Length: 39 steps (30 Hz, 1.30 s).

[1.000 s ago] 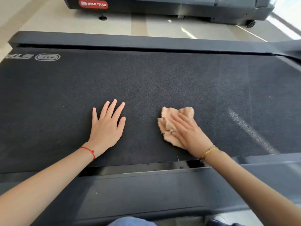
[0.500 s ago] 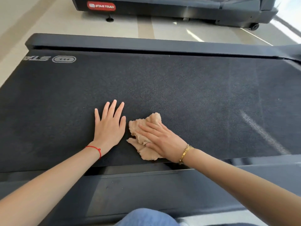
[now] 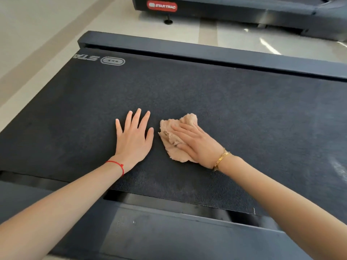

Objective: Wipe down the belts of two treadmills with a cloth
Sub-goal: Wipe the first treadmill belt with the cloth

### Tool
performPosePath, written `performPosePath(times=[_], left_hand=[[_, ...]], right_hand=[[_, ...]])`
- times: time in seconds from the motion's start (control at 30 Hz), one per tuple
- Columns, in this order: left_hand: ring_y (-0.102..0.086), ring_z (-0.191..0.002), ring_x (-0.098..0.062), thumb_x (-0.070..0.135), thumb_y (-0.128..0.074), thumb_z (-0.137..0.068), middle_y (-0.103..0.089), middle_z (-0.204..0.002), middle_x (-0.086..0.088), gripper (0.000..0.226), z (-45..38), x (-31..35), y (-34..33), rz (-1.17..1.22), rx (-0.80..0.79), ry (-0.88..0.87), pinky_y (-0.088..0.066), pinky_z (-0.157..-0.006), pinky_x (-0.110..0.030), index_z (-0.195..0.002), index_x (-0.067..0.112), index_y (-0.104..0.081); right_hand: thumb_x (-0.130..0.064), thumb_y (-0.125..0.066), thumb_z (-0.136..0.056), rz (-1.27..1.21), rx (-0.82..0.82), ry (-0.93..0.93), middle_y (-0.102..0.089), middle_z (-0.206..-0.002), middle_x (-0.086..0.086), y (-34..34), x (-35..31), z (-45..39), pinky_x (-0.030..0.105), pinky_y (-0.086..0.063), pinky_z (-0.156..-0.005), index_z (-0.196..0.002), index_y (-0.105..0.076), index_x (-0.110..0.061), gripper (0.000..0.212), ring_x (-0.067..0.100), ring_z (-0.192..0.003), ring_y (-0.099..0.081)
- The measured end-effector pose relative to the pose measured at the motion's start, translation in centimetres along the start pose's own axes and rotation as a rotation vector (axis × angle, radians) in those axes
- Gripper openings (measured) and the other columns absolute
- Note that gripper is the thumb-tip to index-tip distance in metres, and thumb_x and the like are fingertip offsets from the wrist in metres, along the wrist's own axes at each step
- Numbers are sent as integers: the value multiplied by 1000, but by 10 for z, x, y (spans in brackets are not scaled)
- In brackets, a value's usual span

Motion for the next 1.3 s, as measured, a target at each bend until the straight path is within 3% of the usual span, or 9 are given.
performPosePath(times=[0.17,0.27,0.37,0.47,0.53,0.67,0.87,1.17,1.3], left_hand=[[-4,-154,-22,43,-24,-103,-12,-166,0,59,2,3,-3,-25,29,36,-2,-122,-57,-159,29,-14],[-4,-154,-22,45,-17,-102,-12,-166,0,59,1,3,-3,-52,29,44,-4,-122,-57,-159,29,-12],[-6,-154,-22,49,-7,-97,-14,-166,0,65,2,5,-2,-72,36,36,-7,-122,-58,-159,28,-14],[-5,-154,-21,50,-4,-95,-13,-166,1,68,3,4,-4,-83,23,36,-7,-122,-58,-159,28,-13],[-5,-154,-21,50,-5,-96,-13,-166,1,67,2,4,-4,-83,19,37,-7,-122,-58,-159,28,-13],[-6,-154,-22,49,-8,-97,-14,-166,0,65,1,3,-5,-96,7,36,-8,-121,-59,-159,28,-13],[-9,-153,-23,48,-11,-99,-16,-166,0,63,1,3,-3,-109,3,40,-11,-120,-60,-159,28,-14],[-8,-154,-23,47,-12,-100,-13,-166,0,62,0,2,-4,-135,-33,39,-13,-120,-60,-159,27,-11],[-5,-154,-21,47,-11,-100,-10,-167,1,62,1,3,-4,-128,-50,39,-12,-120,-60,-159,28,-9]], right_hand=[[-26,-41,-104,28,84,-138,-37,-152,16,18,71,-31,54,-19,-117,-141,-47,-4,44,36,-143,-27],[-21,-44,-103,26,163,-256,-40,-150,16,25,79,-46,48,-15,-118,-141,-46,-4,41,35,-141,-30],[-27,-40,-101,27,168,-114,-49,-143,17,16,53,-34,51,-20,-117,-137,-50,-1,45,39,-136,-39],[-44,-25,-100,3,57,-33,-38,-153,6,5,49,-23,46,-16,-120,-148,-36,-14,58,28,-144,-28],[-42,-31,-103,1,58,-45,-34,-155,7,11,61,-31,43,-13,-121,-149,-34,-13,55,27,-146,-24],[-24,-41,-104,120,95,-222,-30,-155,14,33,105,-74,47,-8,-120,-145,-40,-6,44,33,-145,-18],[-25,-34,-104,175,62,-399,-34,-152,14,45,159,-163,49,-12,-118,-139,-45,-9,40,33,-142,-24],[-29,-39,-104,51,84,-45,-36,-153,13,24,91,-179,49,-16,-118,-142,-45,-9,43,33,-142,-28],[-35,-34,-105,49,125,-127,-32,-156,6,25,122,-170,42,-6,-121,-148,-37,-12,49,24,-147,-20]])
Point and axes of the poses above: each hand's wrist, its own z-axis away from the middle knuckle, its own y-axis out of the back of the hand, x = y × z, the point moved 6 cm from there along -z, towards the middle knuckle
